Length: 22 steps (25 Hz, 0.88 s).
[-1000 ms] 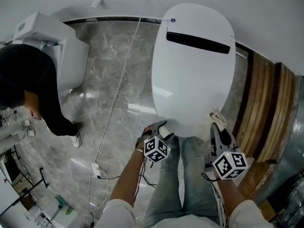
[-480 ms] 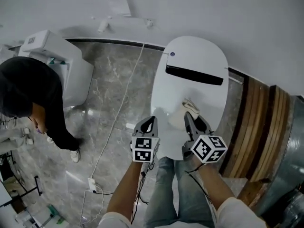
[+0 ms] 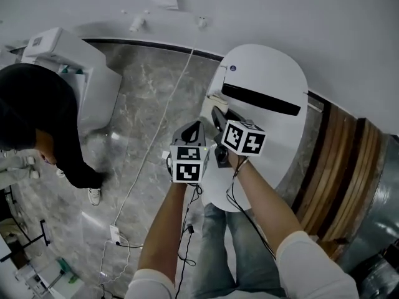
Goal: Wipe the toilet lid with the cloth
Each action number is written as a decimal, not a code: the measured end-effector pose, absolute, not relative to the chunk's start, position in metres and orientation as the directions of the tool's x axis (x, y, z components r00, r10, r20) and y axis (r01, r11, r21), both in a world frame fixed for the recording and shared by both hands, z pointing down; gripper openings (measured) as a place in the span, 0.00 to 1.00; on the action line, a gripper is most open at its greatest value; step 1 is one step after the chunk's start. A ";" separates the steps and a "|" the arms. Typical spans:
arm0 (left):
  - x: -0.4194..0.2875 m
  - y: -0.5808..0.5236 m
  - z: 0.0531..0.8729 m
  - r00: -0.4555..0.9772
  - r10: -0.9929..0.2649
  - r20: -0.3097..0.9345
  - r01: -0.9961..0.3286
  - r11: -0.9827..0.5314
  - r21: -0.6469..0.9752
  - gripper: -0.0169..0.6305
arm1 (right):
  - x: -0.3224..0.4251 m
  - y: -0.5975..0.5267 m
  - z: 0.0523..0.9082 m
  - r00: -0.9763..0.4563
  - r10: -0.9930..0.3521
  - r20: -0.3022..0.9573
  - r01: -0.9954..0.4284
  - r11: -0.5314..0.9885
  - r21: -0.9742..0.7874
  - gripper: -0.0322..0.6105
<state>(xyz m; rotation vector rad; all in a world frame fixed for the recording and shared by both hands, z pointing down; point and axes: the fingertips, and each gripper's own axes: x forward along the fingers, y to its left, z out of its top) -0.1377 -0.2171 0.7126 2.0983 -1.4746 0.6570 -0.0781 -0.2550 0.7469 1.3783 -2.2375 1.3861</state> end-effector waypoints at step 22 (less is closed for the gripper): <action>-0.125 -0.206 0.727 0.274 -0.699 0.661 -0.960 -0.235 0.149 0.05 | 0.181 -0.212 0.775 -0.243 -0.613 0.752 -0.951 -0.003 -0.309 0.21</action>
